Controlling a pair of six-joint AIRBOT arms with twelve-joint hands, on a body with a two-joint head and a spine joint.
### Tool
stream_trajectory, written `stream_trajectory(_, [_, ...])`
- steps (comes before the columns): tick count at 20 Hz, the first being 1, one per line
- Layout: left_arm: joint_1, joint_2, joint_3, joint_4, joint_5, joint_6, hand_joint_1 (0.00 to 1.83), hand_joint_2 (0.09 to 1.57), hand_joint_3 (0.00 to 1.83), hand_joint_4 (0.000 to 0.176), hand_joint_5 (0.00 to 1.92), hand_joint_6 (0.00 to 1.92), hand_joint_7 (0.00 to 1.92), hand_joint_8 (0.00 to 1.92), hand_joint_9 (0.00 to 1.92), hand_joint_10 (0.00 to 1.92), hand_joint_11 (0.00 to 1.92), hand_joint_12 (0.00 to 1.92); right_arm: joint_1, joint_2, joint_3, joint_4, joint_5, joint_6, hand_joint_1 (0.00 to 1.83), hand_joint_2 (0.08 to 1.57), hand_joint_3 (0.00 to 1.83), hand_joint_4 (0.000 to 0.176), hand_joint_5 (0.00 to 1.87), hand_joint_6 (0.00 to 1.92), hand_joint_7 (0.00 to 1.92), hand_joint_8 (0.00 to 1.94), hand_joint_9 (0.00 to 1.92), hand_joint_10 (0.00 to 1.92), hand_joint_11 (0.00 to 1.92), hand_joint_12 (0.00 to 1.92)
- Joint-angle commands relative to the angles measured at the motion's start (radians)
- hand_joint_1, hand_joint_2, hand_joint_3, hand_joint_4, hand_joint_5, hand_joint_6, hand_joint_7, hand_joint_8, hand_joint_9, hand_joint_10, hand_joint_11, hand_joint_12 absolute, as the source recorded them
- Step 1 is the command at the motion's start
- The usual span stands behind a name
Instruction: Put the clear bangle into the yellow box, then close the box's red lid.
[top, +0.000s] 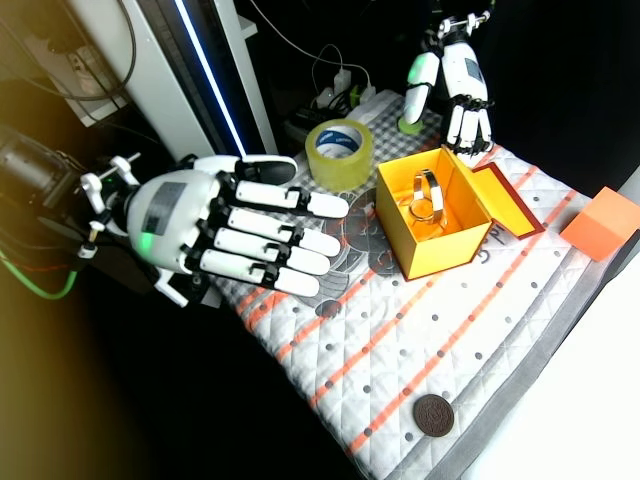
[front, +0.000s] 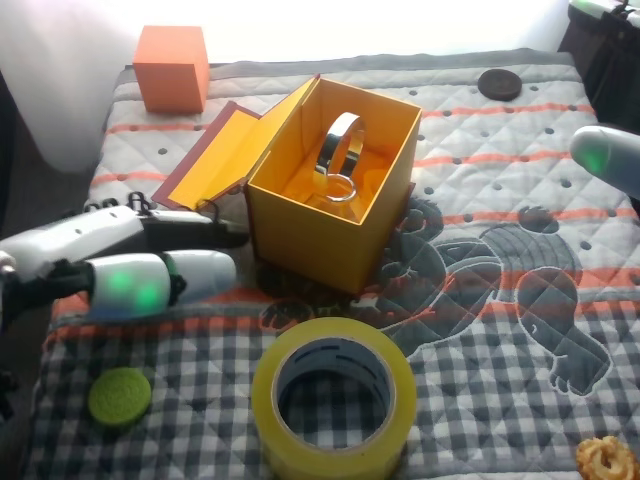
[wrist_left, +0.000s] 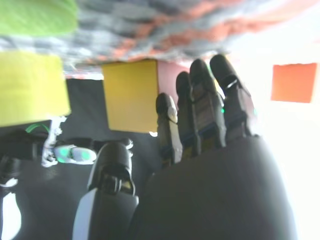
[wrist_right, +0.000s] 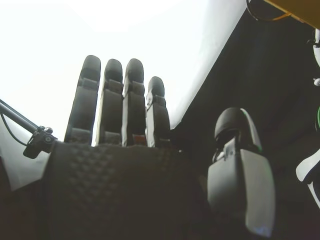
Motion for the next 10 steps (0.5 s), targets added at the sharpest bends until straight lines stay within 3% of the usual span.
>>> stream_trajectory(1, [-0.021,-0.017,0.007,-0.012,-0.096,0.027,0.0,1.24,0.0,0.159,0.36,0.0,0.34,0.0,0.33,0.0,0.0,0.75,0.001,0.006,0.0,0.003,0.131,0.009,0.08,1.2,0.01,0.08,0.24,0.0,0.4,0.0,0.29,0.0,0.2,0.13])
stream_trajectory(3, [-0.036,-0.044,0.023,-0.039,-0.092,0.065,0.0,1.24,0.0,0.166,0.33,0.0,0.28,0.0,0.35,0.01,0.0,0.78,-0.003,0.01,-0.002,0.004,0.135,0.011,0.06,1.2,0.0,0.093,0.25,0.0,0.4,0.0,0.28,0.0,0.2,0.12])
stream_trajectory(4, [-0.04,-0.053,0.033,-0.051,-0.095,0.066,0.0,1.24,0.0,0.163,0.3,0.0,0.25,0.0,0.28,0.0,0.0,0.66,-0.003,0.01,-0.002,0.004,0.135,0.011,0.07,1.21,0.01,0.1,0.25,0.0,0.4,0.0,0.27,0.0,0.18,0.11])
stream_trajectory(5, [-0.041,-0.058,0.038,-0.061,-0.098,0.066,0.0,1.24,0.0,0.163,0.3,0.0,0.25,0.0,0.28,0.0,0.0,0.66,-0.003,0.01,-0.002,0.004,0.135,0.011,0.07,1.21,0.01,0.1,0.25,0.0,0.4,0.0,0.27,0.0,0.18,0.11])
stream_trajectory(6, [-0.042,-0.064,0.047,-0.084,-0.113,0.067,0.0,1.24,0.0,0.161,0.26,0.0,0.24,0.0,0.25,0.0,0.0,0.54,-0.003,0.009,-0.002,0.004,0.135,0.011,0.08,1.21,0.01,0.095,0.25,0.0,0.4,0.0,0.26,0.0,0.17,0.1])
stream_trajectory(7, [-0.042,-0.065,0.05,-0.098,-0.125,0.067,0.0,1.25,0.0,0.147,0.29,0.0,0.32,0.01,0.27,0.01,0.0,0.41,-0.004,0.008,-0.002,0.004,0.135,0.011,0.07,1.22,0.01,0.088,0.25,0.0,0.4,0.0,0.27,0.0,0.17,0.1])
stream_trajectory(8, [-0.042,-0.065,0.051,-0.113,-0.141,0.067,0.0,1.25,0.0,0.147,0.29,0.0,0.32,0.01,0.27,0.01,0.0,0.41,-0.005,0.008,-0.002,0.004,0.135,0.012,0.07,1.22,0.01,0.088,0.25,0.0,0.4,0.0,0.27,0.0,0.17,0.1])
stream_trajectory(10, [-0.041,-0.064,0.052,-0.142,-0.179,0.067,0.0,1.25,0.0,0.101,0.31,0.02,0.33,0.01,0.24,0.01,0.0,0.12,-0.007,0.008,-0.002,0.004,0.135,0.012,0.06,1.23,0.01,0.075,0.25,0.0,0.41,0.0,0.29,0.01,0.19,0.1])
